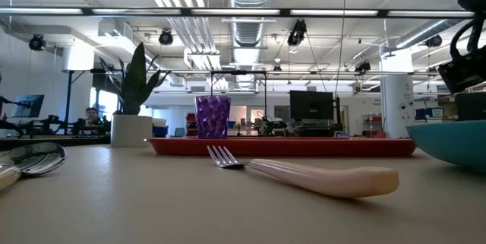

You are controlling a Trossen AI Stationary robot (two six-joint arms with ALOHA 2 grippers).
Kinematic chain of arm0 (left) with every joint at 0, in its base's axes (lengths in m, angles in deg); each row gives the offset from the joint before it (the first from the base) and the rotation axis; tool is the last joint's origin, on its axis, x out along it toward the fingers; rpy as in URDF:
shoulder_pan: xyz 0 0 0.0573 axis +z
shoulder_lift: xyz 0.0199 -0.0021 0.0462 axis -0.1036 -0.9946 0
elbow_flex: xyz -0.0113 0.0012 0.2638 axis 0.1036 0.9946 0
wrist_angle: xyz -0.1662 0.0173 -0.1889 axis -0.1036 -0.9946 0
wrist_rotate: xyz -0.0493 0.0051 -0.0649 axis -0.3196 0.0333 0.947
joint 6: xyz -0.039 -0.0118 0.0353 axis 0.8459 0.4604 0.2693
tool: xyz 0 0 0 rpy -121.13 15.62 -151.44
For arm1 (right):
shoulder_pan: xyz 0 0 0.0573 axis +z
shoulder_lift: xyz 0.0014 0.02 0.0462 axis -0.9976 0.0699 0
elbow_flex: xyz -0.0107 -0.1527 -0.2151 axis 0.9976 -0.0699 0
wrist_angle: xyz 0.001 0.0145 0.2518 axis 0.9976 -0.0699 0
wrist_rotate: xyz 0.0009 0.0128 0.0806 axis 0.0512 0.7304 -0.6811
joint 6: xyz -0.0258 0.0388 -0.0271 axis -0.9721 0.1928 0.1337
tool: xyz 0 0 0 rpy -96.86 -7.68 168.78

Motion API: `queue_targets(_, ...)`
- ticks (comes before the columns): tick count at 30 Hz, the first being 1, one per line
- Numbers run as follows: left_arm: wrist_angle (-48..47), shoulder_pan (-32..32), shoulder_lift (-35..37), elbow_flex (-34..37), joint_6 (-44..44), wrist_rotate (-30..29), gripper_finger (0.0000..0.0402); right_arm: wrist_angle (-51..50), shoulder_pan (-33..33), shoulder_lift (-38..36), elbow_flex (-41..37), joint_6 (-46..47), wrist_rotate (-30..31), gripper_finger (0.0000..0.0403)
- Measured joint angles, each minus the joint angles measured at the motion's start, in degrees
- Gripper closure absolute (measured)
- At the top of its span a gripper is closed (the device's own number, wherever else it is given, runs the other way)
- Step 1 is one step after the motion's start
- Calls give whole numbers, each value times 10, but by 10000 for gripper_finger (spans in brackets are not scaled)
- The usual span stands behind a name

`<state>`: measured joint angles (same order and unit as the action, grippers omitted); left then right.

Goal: Pick and place plate/cup/fork/spoon on tray
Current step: Put the green plate on the red tray

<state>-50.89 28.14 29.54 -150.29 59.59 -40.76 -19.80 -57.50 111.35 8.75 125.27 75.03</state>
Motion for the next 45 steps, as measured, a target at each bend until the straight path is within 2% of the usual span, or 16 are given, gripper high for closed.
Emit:
queue_targets(8,0,0,0,0,0,0,322,-2,0,0,0,0,0,302)
queue_targets(11,0,0,0,0,0,0,322,-2,0,0,0,10,-1,322)
queue_targets(16,0,0,0,0,1,0,322,11,0,0,2,15,-5,381)
queue_targets(24,0,0,0,1,1,0,322,29,0,-1,3,22,0,392)
queue_targets(29,0,0,0,1,1,0,322,83,0,0,48,-1,79,395)
queue_targets(38,0,0,0,1,-10,0,322,98,-7,1,202,-152,284,396)
queue_targets(41,0,0,0,2,-11,0,322,98,-32,1,235,-209,317,396)
queue_targets(45,0,0,0,2,-11,0,322,98,-98,15,265,-283,317,396)
